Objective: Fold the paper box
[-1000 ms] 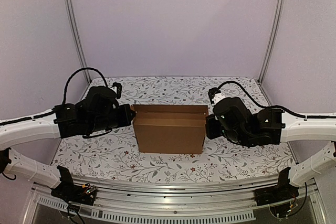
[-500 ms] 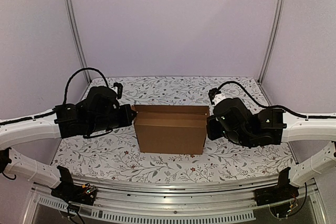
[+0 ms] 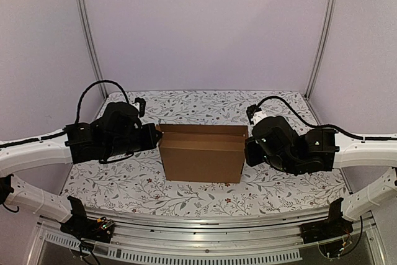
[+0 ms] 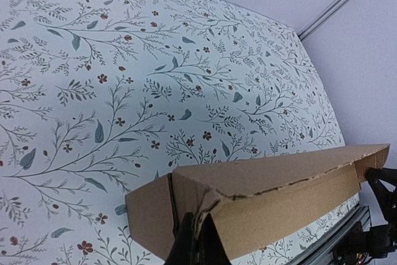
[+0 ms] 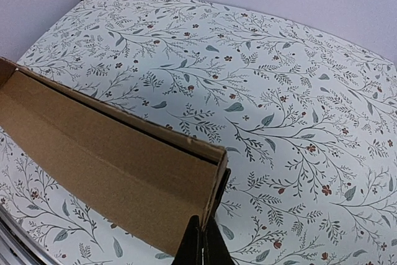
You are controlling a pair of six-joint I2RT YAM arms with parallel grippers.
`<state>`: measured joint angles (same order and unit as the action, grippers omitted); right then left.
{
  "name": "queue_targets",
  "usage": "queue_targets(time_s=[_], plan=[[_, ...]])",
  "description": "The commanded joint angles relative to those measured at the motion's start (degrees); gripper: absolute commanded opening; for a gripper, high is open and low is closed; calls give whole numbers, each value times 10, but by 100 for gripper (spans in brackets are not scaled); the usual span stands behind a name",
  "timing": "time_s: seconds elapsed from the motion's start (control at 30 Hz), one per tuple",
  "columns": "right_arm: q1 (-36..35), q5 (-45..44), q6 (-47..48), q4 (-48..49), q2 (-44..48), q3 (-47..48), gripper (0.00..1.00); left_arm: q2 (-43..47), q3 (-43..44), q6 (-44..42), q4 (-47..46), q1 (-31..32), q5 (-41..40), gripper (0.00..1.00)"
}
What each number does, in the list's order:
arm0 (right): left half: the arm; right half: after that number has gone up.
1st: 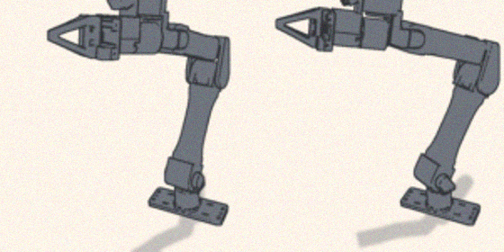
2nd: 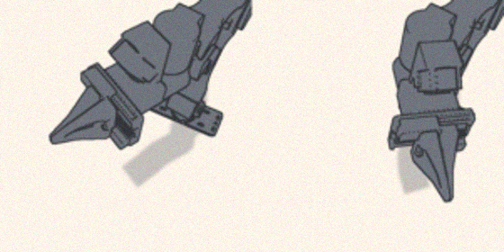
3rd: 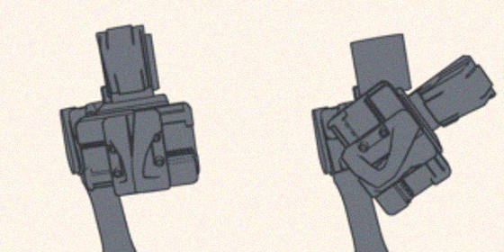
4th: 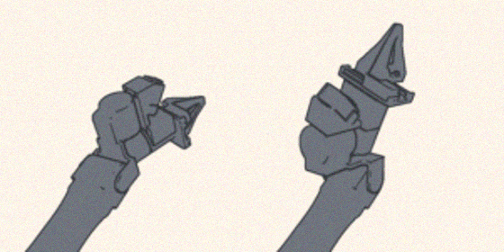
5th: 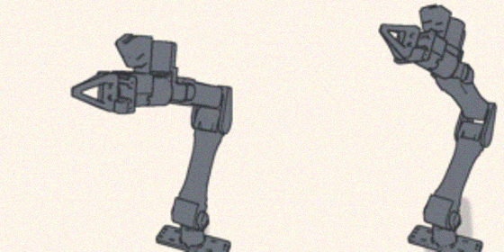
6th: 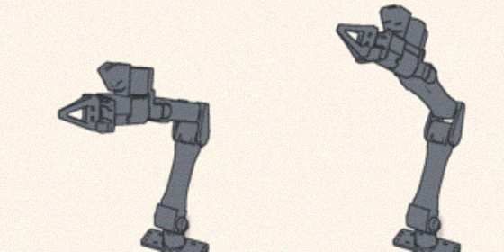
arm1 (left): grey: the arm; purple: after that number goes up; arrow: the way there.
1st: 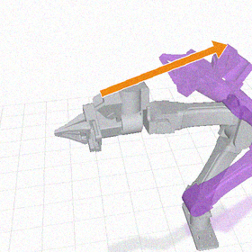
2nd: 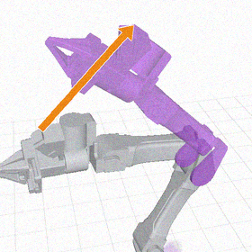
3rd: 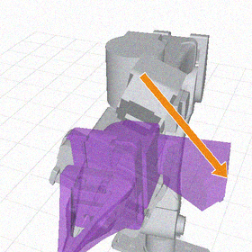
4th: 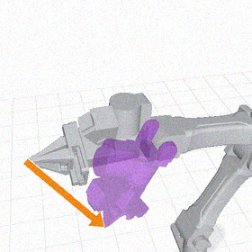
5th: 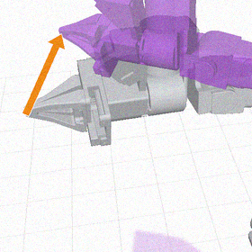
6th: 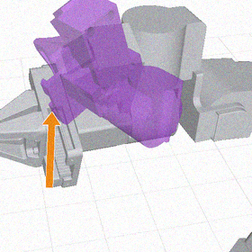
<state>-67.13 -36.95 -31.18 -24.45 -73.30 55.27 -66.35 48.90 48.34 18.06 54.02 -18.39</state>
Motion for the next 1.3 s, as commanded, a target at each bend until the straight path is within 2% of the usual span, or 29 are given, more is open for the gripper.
queue_targets(time_s=[0.0,0.4,1.27], plan=[[-1,-3,11,-80,-1,-3,0,-21,-21,4,90,10,15,0],[-15,14,-13,-73,-24,-26,0,-24,-24,4,91,10,17,0],[-88,49,-158,-65,-44,-124,0,-18,-106,54,95,46,20,0]])
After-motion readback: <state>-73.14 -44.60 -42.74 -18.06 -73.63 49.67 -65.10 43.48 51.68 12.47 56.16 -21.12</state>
